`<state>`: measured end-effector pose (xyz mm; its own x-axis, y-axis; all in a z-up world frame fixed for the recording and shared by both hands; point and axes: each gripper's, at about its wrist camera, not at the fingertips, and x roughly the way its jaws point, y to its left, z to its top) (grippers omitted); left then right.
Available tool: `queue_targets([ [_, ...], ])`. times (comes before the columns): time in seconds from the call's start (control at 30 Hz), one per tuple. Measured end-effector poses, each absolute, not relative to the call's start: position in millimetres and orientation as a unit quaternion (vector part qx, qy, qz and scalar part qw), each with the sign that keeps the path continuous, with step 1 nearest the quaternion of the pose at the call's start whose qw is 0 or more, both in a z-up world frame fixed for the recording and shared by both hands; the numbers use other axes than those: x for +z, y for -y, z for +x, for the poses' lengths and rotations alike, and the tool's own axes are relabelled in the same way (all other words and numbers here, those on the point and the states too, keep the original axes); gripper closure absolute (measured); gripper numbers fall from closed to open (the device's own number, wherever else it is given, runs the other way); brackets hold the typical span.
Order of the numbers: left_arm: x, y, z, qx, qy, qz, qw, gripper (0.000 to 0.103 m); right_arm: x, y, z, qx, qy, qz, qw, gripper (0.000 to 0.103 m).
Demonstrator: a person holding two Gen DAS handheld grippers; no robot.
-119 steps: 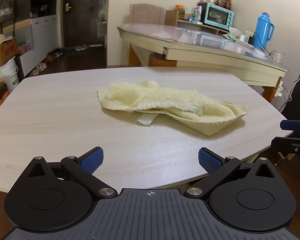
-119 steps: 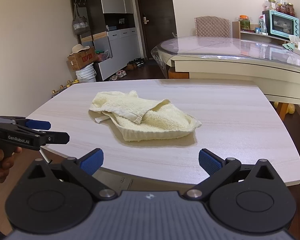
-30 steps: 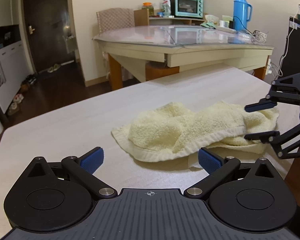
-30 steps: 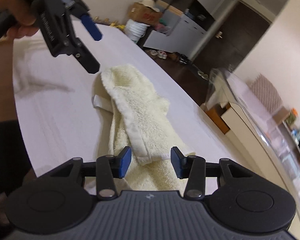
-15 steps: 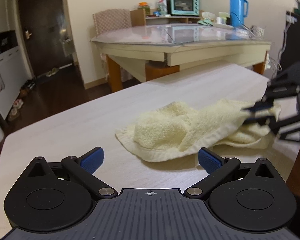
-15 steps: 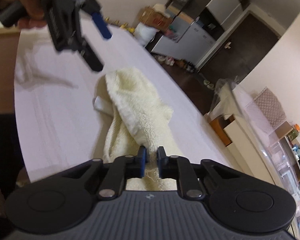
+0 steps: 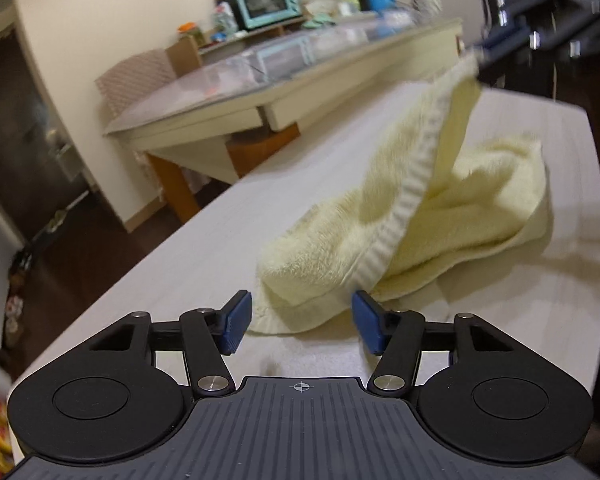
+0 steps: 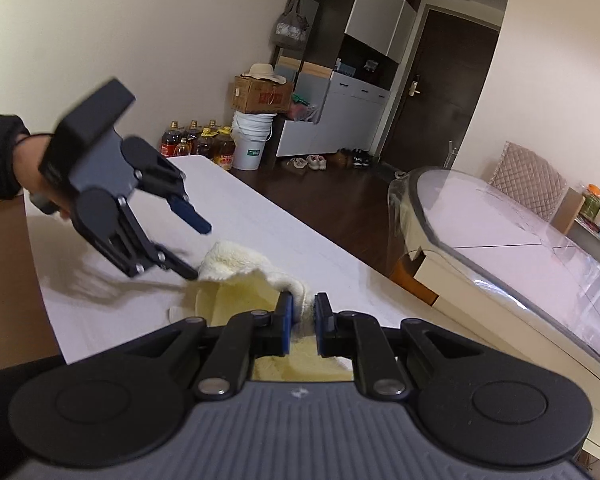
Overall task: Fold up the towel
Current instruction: 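Lift the towel edge with the right gripper while the left gripper grasps another edge, then hold the towel up with both grippers, lay it flat, open both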
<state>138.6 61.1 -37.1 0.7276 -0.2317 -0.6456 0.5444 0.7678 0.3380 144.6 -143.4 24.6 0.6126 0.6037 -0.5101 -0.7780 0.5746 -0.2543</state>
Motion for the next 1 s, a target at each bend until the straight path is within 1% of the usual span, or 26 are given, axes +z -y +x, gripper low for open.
queue_targets([
  [0.07, -40, -54, 136, -0.224, -0.289, 0.289, 0.885, 0.041, 28, 146, 148, 0.396, -0.188, -0.224, 0.870, 0.090],
  [0.13, -43, -46, 134, -0.230, -0.279, 0.315, 0.877, 0.036, 31, 149, 150, 0.396, -0.191, -0.214, 0.872, 0.090],
  [0.27, -48, -35, 135, -0.232, -0.268, 0.334, 0.873, 0.036, 40, 155, 151, 0.394, -0.180, -0.204, 0.878, 0.090],
  [0.3, -49, -33, 135, -0.232, -0.265, 0.336, 0.874, 0.039, 42, 157, 152, 0.396, -0.178, -0.198, 0.879, 0.090],
  [0.37, -50, -33, 141, -0.235, -0.273, 0.323, 0.875, 0.052, 49, 159, 151, 0.399, -0.171, -0.188, 0.881, 0.090],
  [0.4, -49, -34, 143, -0.239, -0.278, 0.311, 0.877, 0.067, 51, 159, 153, 0.399, -0.168, -0.187, 0.882, 0.090],
  [0.43, -49, -36, 145, -0.243, -0.283, 0.299, 0.878, 0.075, 53, 160, 152, 0.399, -0.165, -0.186, 0.883, 0.090],
  [0.47, -48, -37, 146, -0.244, -0.282, 0.292, 0.881, 0.079, 53, 162, 152, 0.399, -0.166, -0.185, 0.882, 0.090],
  [0.5, -47, -38, 147, -0.245, -0.281, 0.284, 0.883, 0.086, 51, 163, 153, 0.398, -0.167, -0.186, 0.883, 0.090],
  [0.53, -44, -39, 146, -0.245, -0.280, 0.284, 0.884, 0.089, 50, 165, 154, 0.394, -0.168, -0.186, 0.884, 0.090],
  [0.77, -23, -42, 138, -0.249, -0.284, 0.279, 0.883, 0.091, 48, 181, 155, 0.376, -0.173, -0.184, 0.891, 0.090],
  [0.8, -6, -40, 144, -0.254, -0.289, 0.280, 0.880, 0.092, 49, 182, 155, 0.374, -0.171, -0.181, 0.893, 0.090],
  [0.83, -2, -39, 143, -0.259, -0.294, 0.282, 0.876, 0.091, 50, 183, 156, 0.373, -0.169, -0.179, 0.895, 0.090],
  [1.0, 4, -38, 138, -0.268, -0.297, 0.280, 0.873, 0.092, 55, 193, 148, 0.372, -0.152, -0.170, 0.900, 0.091],
])
